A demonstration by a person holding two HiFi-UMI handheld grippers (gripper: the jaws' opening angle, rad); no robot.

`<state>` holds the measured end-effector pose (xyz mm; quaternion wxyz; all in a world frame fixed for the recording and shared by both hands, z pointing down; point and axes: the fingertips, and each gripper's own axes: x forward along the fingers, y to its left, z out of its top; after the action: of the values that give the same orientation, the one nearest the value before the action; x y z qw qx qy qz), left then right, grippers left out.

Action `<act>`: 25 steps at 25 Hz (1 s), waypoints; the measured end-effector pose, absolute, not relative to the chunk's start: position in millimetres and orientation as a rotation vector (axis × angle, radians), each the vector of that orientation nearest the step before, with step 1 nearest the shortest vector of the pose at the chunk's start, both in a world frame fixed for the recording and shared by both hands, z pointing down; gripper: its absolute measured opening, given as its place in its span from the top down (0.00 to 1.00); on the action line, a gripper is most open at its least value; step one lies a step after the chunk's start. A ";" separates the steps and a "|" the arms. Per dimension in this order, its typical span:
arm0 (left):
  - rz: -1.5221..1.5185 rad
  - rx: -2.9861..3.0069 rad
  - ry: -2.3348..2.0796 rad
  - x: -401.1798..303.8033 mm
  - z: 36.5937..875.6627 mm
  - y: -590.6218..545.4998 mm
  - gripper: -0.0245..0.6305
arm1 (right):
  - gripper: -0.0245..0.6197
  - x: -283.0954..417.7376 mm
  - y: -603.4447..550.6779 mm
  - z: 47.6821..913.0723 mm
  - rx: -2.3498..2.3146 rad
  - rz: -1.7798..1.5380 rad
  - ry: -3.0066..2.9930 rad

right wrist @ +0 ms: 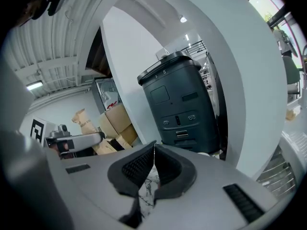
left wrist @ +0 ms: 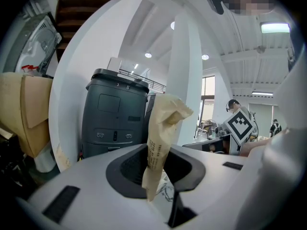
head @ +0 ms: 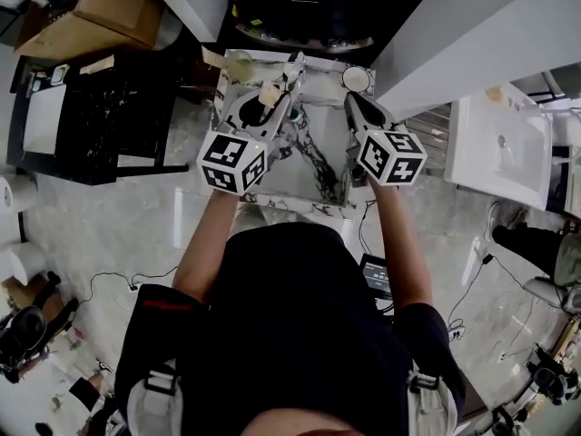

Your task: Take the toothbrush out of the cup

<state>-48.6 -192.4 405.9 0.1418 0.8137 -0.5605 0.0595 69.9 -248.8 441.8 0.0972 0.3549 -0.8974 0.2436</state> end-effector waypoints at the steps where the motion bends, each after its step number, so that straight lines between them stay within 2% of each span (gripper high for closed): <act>1: 0.168 2.345 -1.617 -54.3 405.5 -190.6 0.82 | 0.91 64.0 -247.3 439.9 1.053 0.714 -2.659; 25: 0.151 2.276 -1.633 -194.5 418.2 -153.6 0.82 | 0.91 -73.8 -220.0 440.6 1.003 0.650 -2.640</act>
<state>-194.5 -153.6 418.2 0.1674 0.8000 -0.5738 0.0532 -73.8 -220.0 440.6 0.1215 0.3434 -0.9043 0.2225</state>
